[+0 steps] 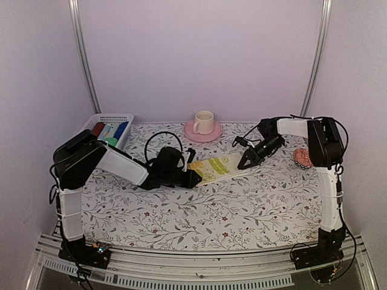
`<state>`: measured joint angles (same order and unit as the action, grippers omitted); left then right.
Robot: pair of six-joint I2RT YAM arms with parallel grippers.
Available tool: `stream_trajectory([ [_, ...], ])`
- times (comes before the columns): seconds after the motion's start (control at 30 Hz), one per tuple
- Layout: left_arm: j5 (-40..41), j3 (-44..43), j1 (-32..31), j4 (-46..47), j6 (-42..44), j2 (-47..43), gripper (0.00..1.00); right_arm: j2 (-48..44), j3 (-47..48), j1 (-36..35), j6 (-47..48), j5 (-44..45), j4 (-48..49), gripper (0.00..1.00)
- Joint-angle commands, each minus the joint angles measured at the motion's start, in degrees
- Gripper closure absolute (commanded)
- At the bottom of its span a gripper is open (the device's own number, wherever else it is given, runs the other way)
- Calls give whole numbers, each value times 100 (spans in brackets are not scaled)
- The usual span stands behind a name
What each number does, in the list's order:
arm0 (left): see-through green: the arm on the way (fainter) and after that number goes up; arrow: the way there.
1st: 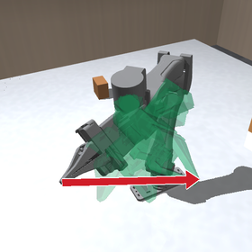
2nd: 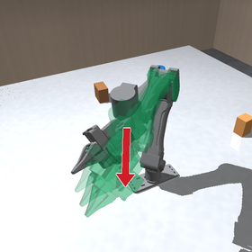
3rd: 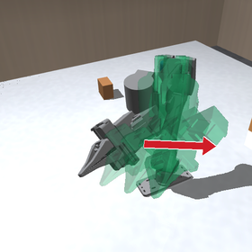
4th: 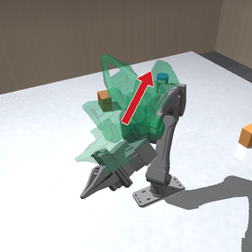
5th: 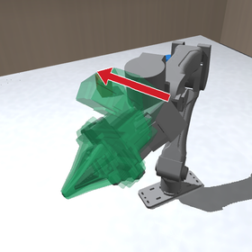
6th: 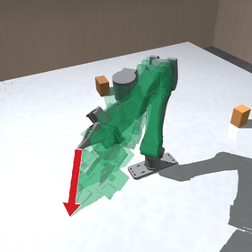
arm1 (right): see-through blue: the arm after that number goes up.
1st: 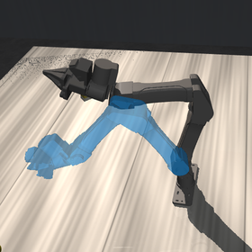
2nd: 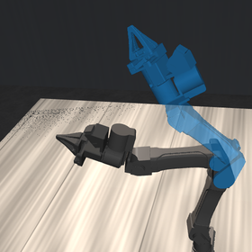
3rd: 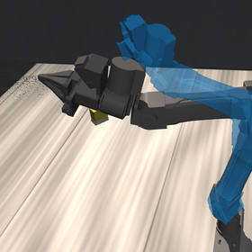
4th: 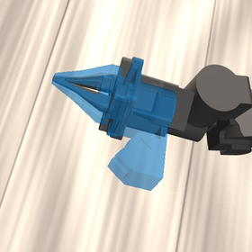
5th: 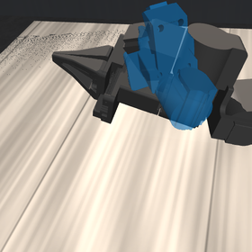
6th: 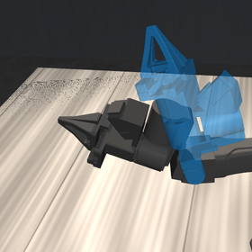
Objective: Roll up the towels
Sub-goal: Smooth out the towel at the center of the board.
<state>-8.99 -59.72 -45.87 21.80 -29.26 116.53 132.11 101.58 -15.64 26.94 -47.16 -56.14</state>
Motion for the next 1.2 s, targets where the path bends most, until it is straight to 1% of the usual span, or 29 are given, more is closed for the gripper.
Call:
stream_trajectory([
  [0.0, 50, -39, -10, 10, -63, 268, 81, 191, -77, 35, -130, 305, 19, 64],
  [0.2, -49, 60, -5, 7, -143, 351, 84, 192, -127, 117, -237, 532, 0, 64],
  [0.27, -49, 90, -7, 8, -142, 318, 83, 189, -90, 114, -212, 530, -42, 64],
  [0.3, -40, 94, -9, 2, -137, 285, 83, 343, -48, 119, -182, 498, -95, 64],
  [0.37, -19, 61, 2, -29, -88, 194, 81, 381, 62, 122, -120, 406, -239, 64],
  [0.43, -6, -7, 10, -97, -19, 72, 75, 312, 198, 111, 77, 256, -452, 64],
  [0.5, 24, -99, 8, -182, 49, -51, 65, 33, 339, 104, 277, 152, -588, 61],
  [0.57, 62, -183, 10, -278, 109, -183, 57, -261, 418, 90, 391, 248, -528, 57],
  [0.63, 108, -250, 11, -338, 168, -310, 51, -519, 424, 93, 375, 463, -339, 50],
  [0.67, 150, -270, 0, -370, 188, -323, 46, -629, 416, 88, 346, 622, -224, 46],
  [0.7, 180, -278, 3, -388, 204, -511, 39, -702, 408, 80, 307, 805, -89, 41],
  [0.73, 192, -270, -1, -396, 214, -624, 35, -781, 388, 72, 239, 1039, 47, 35],
  [0.77, 213, -249, -8, -400, 221, -695, 27, -834, 356, 63, 201, 1272, 171, 27],
  [0.8, 224, -232, -11, -416, 227, -765, 13, -872, 328, 32, 176, 1509, 278, 18],
  [0.83, 221, -197, -30, -421, 235, -836, 4, -894, 291, -13, 193, 1887, 366, 6],
  [0.87, 249, -159, -33, -441, 248, -925, 3, -909, 255, -75, 212, 2249, 469, 0],
  [1.03, 580, 217, -30, -680, 365, -1528, 3, -983, -124, -310, 50, 4190, 1402, 1],
  [1.1, 786, 415, -36, -831, 450, -1790, 3, -910, -126, -344, 10, 4609, 1636, 1],
  [1.17, 946, 656, -29, -950, 501, -2058, 3, -789, -51, -372, -12, 4806, 1707, 1],
])
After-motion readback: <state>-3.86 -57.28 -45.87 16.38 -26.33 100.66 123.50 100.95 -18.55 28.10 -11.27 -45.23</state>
